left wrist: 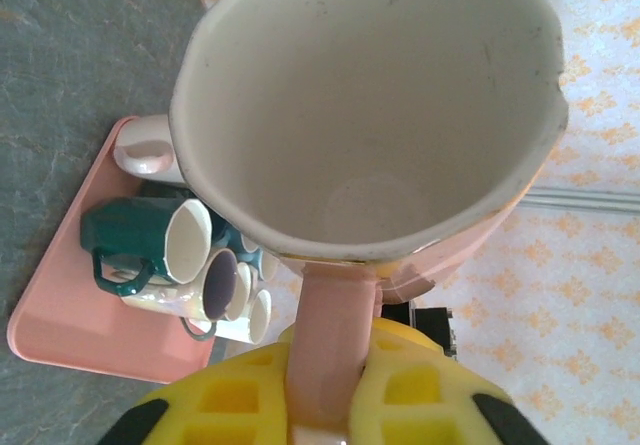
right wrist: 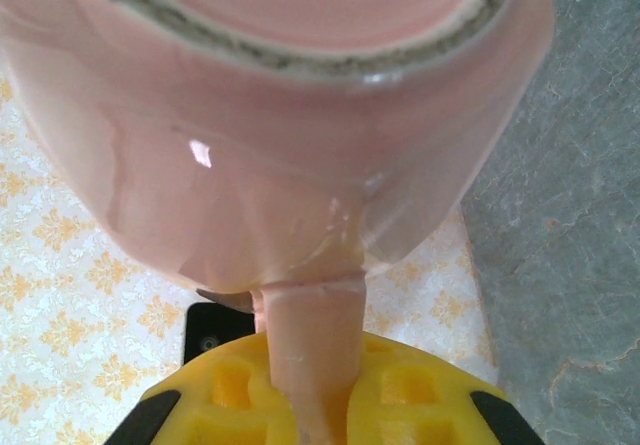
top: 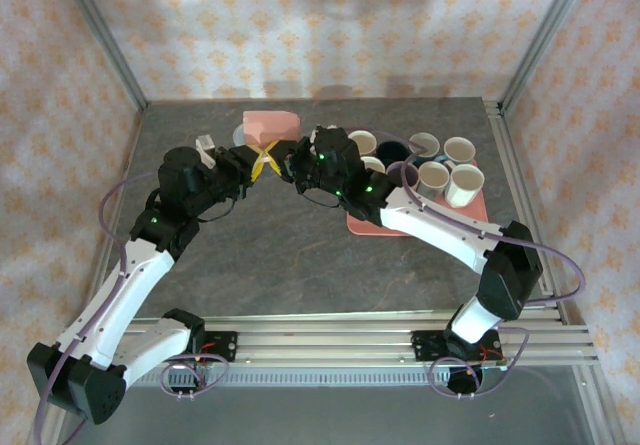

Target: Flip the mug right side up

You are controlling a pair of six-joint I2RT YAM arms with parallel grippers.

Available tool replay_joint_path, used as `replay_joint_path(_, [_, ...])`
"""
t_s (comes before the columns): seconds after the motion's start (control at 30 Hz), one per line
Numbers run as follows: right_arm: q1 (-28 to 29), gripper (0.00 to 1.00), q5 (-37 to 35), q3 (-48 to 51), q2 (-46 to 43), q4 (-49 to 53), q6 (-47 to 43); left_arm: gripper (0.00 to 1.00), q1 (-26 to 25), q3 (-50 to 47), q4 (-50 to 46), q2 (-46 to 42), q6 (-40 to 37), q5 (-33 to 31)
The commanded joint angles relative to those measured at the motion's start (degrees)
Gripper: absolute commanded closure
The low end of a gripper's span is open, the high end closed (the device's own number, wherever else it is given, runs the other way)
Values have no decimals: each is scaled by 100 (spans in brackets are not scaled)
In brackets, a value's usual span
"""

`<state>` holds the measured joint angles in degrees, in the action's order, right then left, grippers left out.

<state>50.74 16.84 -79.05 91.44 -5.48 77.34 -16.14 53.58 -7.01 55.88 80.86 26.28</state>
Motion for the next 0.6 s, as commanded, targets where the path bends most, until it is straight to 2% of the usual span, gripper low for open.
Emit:
replay_joint_path(0.0, [133, 100, 8, -79, -176, -748, -106, 100, -23, 22, 12, 11, 82, -257])
replay_joint_path(0.3, [129, 100, -208, 168, -151, -898, -44, 100, -31, 68, 396, -6, 265, -261])
replay_joint_path(0.43, [129, 100, -400, 205, -149, -997, -14, 100, -56, -33, 699, -150, 178, -482])
replay_joint_path(0.57, [129, 95, -610, 221, -125, -1093, 92, 100, -56, 42, 669, -191, -116, -529])
